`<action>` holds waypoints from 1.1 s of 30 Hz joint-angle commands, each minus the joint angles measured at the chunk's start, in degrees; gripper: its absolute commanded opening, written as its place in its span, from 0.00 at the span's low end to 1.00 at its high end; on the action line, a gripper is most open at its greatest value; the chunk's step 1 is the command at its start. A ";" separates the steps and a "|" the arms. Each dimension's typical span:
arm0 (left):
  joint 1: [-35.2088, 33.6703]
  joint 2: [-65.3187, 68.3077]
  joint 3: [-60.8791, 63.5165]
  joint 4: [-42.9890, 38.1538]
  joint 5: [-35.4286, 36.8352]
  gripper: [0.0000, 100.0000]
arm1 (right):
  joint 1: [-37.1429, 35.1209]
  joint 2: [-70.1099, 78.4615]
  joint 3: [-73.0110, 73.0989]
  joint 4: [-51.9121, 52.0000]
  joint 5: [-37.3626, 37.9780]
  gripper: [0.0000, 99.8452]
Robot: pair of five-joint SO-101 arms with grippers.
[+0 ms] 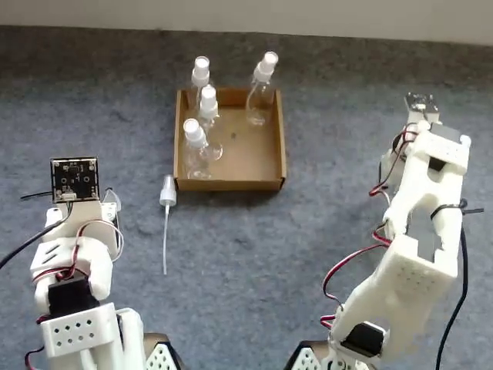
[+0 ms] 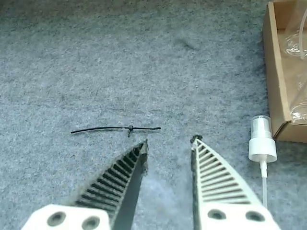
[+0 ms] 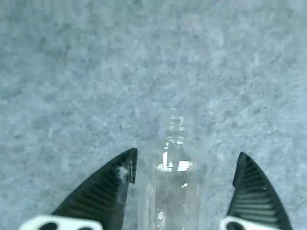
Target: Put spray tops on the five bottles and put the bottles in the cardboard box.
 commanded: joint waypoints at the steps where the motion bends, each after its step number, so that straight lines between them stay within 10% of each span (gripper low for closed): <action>1: 0.84 -0.84 -0.22 -1.14 -0.35 0.14 | 0.66 1.10 -8.40 2.95 -0.44 0.26; 33: 1.10 -0.84 -0.22 -1.05 -0.35 0.14 | -0.04 9.98 -20.35 11.91 -0.44 0.10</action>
